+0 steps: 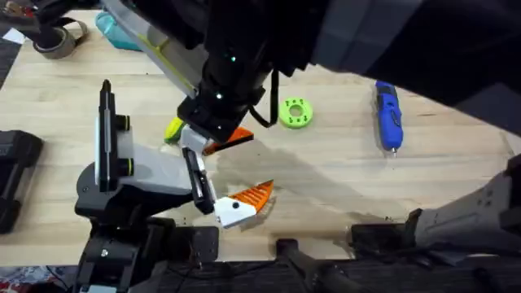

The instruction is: Pick up the gripper from the table and insert it into the empty holder that is missing its gripper. Then pick up a screw, insert it into the mounting hole, and use the screwdriver to tighten it. Finally, clean up the table by picking up the vegetable and placing it into the bucket.

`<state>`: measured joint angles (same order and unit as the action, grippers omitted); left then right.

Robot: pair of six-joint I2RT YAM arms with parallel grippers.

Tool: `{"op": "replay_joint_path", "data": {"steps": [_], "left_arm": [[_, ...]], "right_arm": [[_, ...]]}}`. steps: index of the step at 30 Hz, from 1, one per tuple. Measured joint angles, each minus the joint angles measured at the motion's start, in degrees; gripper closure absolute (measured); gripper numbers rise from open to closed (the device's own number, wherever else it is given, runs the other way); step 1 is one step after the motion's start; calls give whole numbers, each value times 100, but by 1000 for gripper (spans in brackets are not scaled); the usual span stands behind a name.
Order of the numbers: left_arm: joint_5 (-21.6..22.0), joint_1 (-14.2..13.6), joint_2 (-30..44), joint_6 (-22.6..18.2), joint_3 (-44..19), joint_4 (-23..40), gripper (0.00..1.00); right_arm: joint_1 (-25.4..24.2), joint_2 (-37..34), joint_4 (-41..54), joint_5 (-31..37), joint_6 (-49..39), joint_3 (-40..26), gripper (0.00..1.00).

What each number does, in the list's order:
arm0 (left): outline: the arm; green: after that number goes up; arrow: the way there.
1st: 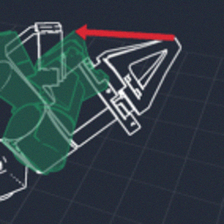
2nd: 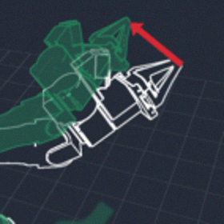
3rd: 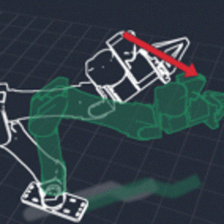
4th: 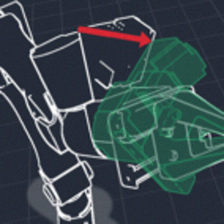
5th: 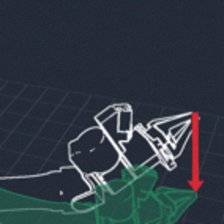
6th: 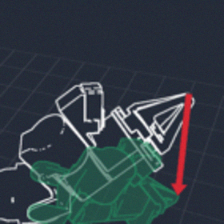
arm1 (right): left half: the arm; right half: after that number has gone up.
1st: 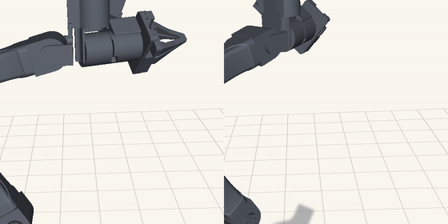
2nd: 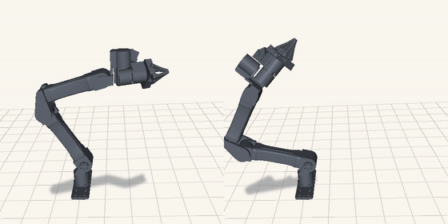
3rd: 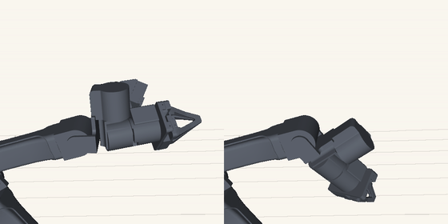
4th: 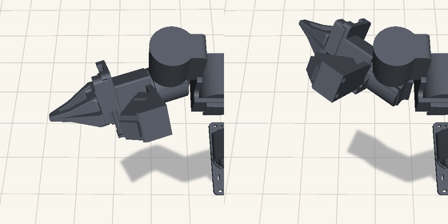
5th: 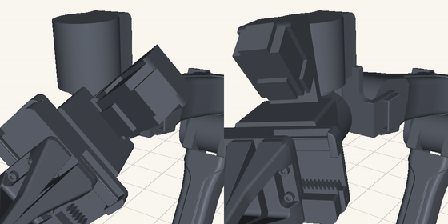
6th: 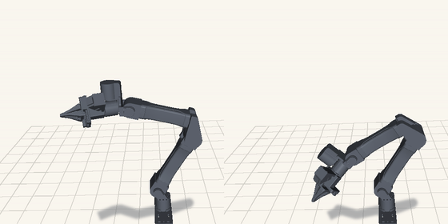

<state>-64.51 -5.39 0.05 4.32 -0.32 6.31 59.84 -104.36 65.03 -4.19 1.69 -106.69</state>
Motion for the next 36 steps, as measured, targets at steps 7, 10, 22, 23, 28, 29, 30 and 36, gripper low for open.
{"op": "replay_joint_path", "data": {"steps": [7, 10, 22, 23, 28, 29, 30, 36], "left_arm": [[0, 0, -2, 0, 0, 0, 14], [0, 0, -2, 0, 0, 0, 14], [-2, 0, 0, 48, 0, 7, 14], [-2, 0, 0, 50, 0, 7, 14], [-2, 0, 0, 50, 0, 6, 15], [-2, 0, 0, 48, 0, 4, 14], [-2, 0, 0, 48, 0, 7, 14], [-18, 0, 0, 48, 0, 7, 14]], "right_arm": [[32, -2, -6, 0, 2, 0, 616], [36, -4, -7, 0, 2, 0, 638], [36, -113, -28, 7, 2, -2, 690], [36, -113, -28, 7, 2, -2, 690], [36, -113, -30, 7, 2, -2, 690], [36, -113, -30, 7, 2, -2, 690], [36, -113, -30, 7, 2, -2, 692], [36, -113, -32, 4, 2, -2, 748]]}}
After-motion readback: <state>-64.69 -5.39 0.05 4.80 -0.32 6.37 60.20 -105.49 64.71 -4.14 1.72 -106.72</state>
